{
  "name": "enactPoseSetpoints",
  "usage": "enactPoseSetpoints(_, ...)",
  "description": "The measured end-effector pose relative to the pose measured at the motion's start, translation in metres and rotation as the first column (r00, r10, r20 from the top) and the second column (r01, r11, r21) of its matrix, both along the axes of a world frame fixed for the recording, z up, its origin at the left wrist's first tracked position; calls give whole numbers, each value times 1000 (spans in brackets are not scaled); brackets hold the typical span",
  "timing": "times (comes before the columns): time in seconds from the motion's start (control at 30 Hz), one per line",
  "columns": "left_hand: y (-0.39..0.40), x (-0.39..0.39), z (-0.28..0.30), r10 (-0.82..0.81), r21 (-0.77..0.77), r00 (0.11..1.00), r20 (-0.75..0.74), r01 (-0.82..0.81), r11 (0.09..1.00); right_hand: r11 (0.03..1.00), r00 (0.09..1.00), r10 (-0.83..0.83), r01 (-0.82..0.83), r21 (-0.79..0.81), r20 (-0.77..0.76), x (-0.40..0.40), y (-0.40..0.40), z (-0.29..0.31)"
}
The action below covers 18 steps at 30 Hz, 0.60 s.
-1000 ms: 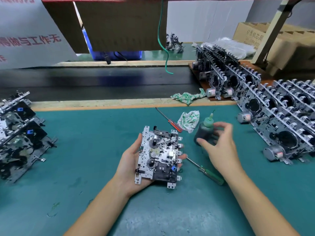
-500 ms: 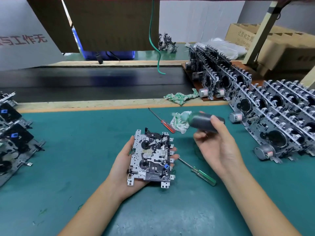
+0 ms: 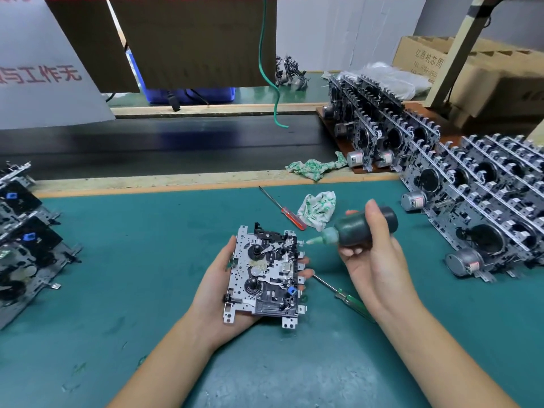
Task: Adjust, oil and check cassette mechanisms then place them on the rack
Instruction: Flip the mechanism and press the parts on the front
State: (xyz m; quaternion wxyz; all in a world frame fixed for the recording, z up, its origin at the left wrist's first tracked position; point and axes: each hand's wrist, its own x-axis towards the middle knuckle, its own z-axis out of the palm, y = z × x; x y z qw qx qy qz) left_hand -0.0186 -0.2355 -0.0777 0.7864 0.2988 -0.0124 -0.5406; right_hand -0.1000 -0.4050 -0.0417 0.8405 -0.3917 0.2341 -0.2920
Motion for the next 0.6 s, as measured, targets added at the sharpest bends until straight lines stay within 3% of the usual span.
enactPoseSetpoints(0.23,0,0,1,5,6,1000,-23,-4,1000,953,992,-64,27,-301,-112,-2,4,-1)
enactPoseSetpoints(0.6,0,1,-1,10,34,999,-42,-8,999,922,992,-58,10,-386,-114,-3,3,-3)
